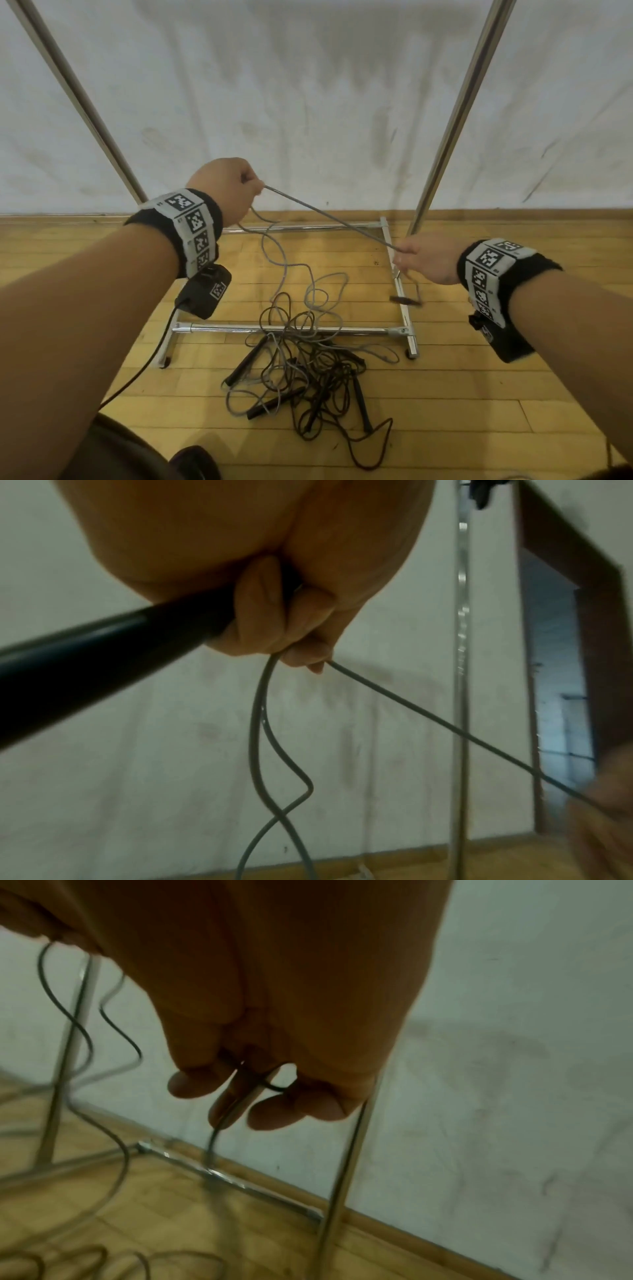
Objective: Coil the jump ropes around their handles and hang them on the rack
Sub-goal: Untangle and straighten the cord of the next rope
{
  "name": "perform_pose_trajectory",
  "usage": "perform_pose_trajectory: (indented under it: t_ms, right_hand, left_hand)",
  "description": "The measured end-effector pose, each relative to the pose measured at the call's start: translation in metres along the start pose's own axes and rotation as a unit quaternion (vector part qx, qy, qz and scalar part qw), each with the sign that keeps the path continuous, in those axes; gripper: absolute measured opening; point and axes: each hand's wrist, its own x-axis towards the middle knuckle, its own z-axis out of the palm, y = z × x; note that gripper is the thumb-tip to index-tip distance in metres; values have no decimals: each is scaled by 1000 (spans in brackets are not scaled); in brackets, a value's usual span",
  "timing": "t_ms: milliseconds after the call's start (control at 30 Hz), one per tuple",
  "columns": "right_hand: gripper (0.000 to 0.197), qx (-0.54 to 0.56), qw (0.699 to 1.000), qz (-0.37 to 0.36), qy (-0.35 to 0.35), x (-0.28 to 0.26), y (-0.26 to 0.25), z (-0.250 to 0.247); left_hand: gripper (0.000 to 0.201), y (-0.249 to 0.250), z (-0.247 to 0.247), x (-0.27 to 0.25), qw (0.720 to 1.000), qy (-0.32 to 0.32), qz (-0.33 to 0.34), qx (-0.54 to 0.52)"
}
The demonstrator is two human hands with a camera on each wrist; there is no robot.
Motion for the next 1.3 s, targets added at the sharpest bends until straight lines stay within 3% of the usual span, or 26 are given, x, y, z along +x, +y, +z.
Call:
perform_pose_trajectory:
  t_ms: [100, 200, 267, 367, 433, 500, 600, 667, 767, 1000, 1133, 1167, 1233, 1300]
  right_hand:
    - [30, -27, 997, 55, -48, -4, 18, 8]
    - [34, -28, 997, 53, -39, -6, 16, 3]
    - [39, -19, 999, 28, -21, -6, 1, -8]
    - [42, 15, 1000, -11, 22, -9, -25, -25]
    - [41, 37, 998, -30, 43, -11, -41, -32]
    - [40, 47, 997, -44, 48, -14, -53, -36]
    - [40, 71, 995, -58, 43, -18, -63, -38]
    - [43, 96, 992, -65, 52, -20, -65, -38]
    - [41, 112, 990, -62, 66, -21, -61, -35]
    - [39, 101, 994, -30, 21, -17, -27, -17]
    - [40, 74, 997, -15, -13, -13, -22, -6]
    - [41, 74, 997, -10, -20, -13, -23, -3]
    - [41, 103, 994, -3, -27, -12, -27, -1]
    - [39, 207, 978, 4, -13, -13, -34, -3]
  left_hand:
    - [23, -26, -13, 6, 997, 29, -73, 21]
    - [22, -36, -9, 1, 994, -11, -92, 57]
    - [31, -24, 2, -4, 996, -52, -51, 48]
    - [52, 15, 14, -18, 991, -111, 53, -56]
    - [48, 43, 23, -32, 965, -181, 112, -154]
    - [30, 62, 33, -44, 932, -251, 134, -224]
    - [2, 76, 39, -53, 939, -247, 163, -173]
    - [12, 76, 37, -49, 955, -208, 171, -122]
    - [16, 69, 28, -37, 974, -142, 150, -89]
    - [22, 19, 3, -6, 995, 6, -10, -99]
    - [6, 6, 6, -2, 991, -46, -71, -106]
    - [9, 8, 8, -5, 986, -64, -91, -124]
    - [36, 14, 14, -10, 972, -104, -122, -174]
    - [45, 26, 17, -19, 953, -145, -104, -243]
